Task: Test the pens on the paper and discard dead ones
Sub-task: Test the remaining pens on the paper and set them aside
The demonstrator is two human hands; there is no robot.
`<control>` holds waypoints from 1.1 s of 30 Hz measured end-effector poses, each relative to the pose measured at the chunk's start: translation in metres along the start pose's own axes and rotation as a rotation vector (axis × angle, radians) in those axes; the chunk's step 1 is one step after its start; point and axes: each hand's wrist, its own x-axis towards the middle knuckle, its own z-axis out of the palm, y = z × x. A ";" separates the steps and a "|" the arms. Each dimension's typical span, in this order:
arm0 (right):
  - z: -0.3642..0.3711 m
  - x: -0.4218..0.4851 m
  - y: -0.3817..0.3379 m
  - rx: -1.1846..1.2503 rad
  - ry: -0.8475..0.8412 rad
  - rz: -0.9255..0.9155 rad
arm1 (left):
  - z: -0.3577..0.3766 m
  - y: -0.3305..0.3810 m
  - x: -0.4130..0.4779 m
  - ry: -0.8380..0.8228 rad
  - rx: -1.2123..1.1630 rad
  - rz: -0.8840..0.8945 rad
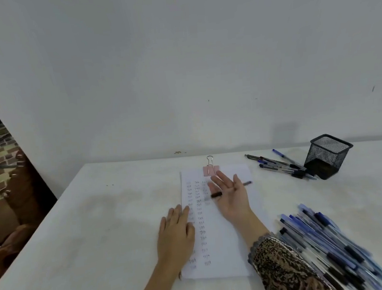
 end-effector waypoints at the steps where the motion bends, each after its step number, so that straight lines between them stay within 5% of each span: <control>1: 0.000 -0.001 0.000 -0.060 -0.003 0.002 | -0.001 -0.002 0.000 -0.013 -0.009 0.007; 11: 0.004 -0.003 0.007 -0.343 0.019 -0.120 | 0.001 -0.008 0.001 -0.030 0.043 0.046; 18: -0.010 -0.005 -0.004 0.091 0.079 -0.219 | 0.005 -0.010 0.002 -0.023 0.065 0.055; 33: -0.023 -0.016 -0.005 0.368 -0.005 -0.254 | 0.007 -0.010 0.003 -0.013 0.063 0.042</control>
